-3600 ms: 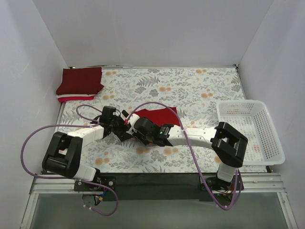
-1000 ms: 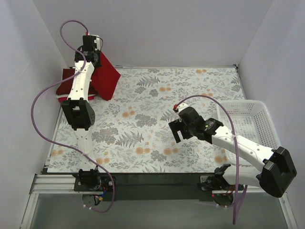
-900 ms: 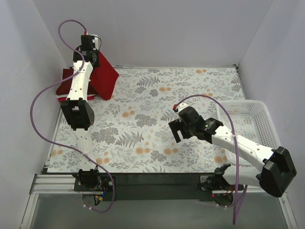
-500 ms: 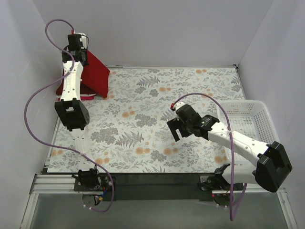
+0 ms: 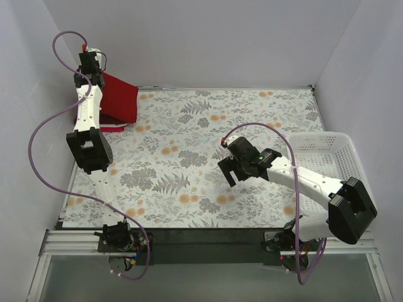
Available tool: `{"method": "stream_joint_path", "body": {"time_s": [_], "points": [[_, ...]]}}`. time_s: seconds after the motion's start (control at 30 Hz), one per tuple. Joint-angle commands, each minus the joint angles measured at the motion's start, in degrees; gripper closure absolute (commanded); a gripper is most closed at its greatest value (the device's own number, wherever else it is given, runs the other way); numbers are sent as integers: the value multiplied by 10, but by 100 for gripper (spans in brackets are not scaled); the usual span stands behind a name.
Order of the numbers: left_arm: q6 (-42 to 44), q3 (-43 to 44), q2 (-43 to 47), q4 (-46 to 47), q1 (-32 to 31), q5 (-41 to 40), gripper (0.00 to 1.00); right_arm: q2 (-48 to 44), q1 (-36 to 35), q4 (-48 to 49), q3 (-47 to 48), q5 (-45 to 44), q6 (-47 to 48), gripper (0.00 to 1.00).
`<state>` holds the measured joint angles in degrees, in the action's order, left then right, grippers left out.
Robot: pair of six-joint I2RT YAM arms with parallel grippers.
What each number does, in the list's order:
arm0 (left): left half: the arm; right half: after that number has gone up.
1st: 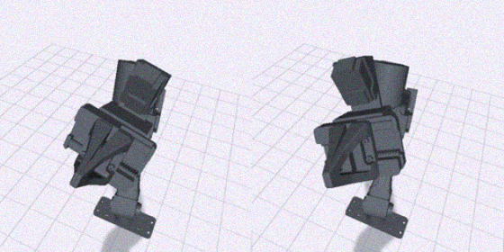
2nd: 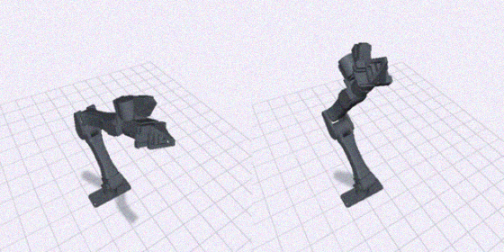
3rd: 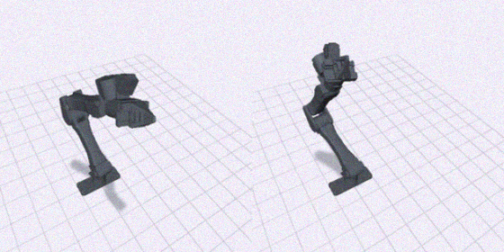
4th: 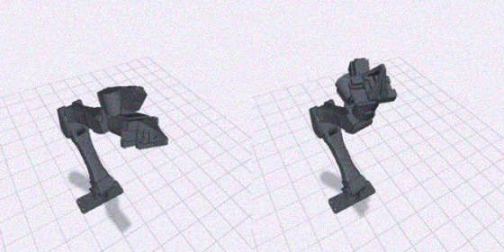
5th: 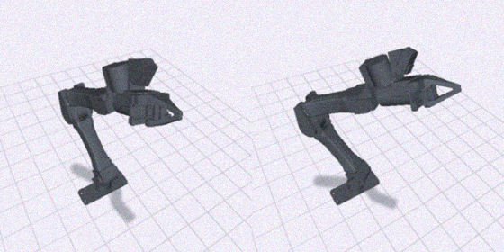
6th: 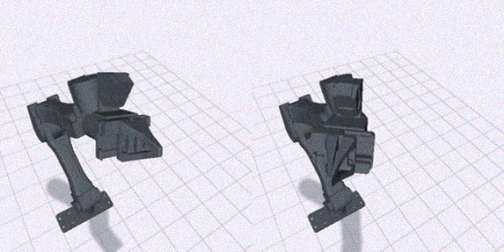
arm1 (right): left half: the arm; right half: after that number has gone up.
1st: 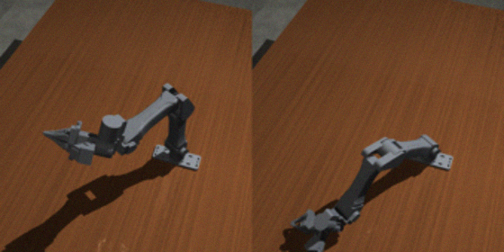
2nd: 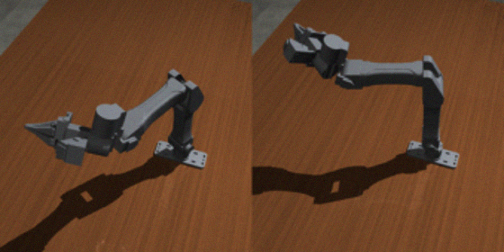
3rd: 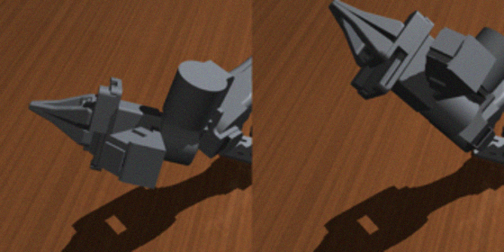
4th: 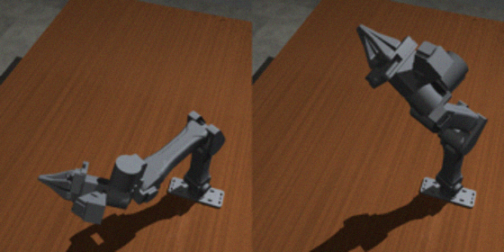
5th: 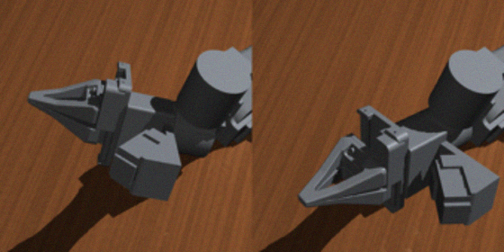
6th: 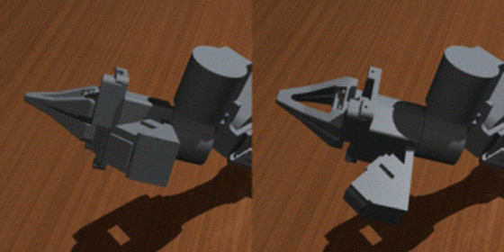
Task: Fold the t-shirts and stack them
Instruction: Neatly place the folded tshirt to the corner, then reset both grippers
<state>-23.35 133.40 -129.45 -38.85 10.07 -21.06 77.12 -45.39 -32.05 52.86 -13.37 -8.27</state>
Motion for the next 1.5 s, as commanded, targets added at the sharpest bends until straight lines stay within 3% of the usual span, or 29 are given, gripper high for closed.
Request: {"method": "stream_joint_path", "body": {"time_s": [0.0,0.33,0.37,0.4,0.43,0.5,0.53,0.7,0.73,0.83,0.97,1.03,1.2,1.27,1.3,1.4,1.47], "points": [[31,-13,-7,81,9,-74,100,15,2,-3,25,2,11,2],[75,-33,-101,194,35,-185,96,47,2,-8,26,13,16,2],[69,-35,-104,198,36,-190,93,48,2,-9,25,13,14,2],[66,-38,-109,200,37,-201,84,49,2,-9,23,13,13,1],[64,-39,-109,205,38,-210,52,49,3,-9,22,12,11,2],[47,-40,-101,211,37,-218,18,48,3,-8,20,12,6,2],[38,-43,-95,211,38,-213,15,47,3,-8,19,14,5,2],[-91,-59,-23,143,36,-105,14,25,6,-7,18,-1,-12,2],[-148,-69,13,135,33,-39,14,21,8,-7,19,-10,-21,2],[-252,-147,101,132,18,57,12,1,16,-6,25,-31,-38,2],[-359,-260,216,123,-14,268,11,-43,39,-8,32,-65,-72,2],[-388,-305,267,122,-45,307,11,-66,60,-12,26,-68,-86,2],[-428,-519,504,123,-167,312,11,-164,116,-38,7,-83,-115,2],[-447,-578,574,122,-185,320,11,-218,143,-54,7,-94,-114,2],[-458,-634,654,109,-192,314,11,-237,154,-59,7,-110,-115,2],[-463,-679,769,36,-194,257,10,-320,158,-72,3,-133,-110,2],[-464,-694,874,-7,-194,175,10,-382,159,-80,0,-144,-101,2]]}}
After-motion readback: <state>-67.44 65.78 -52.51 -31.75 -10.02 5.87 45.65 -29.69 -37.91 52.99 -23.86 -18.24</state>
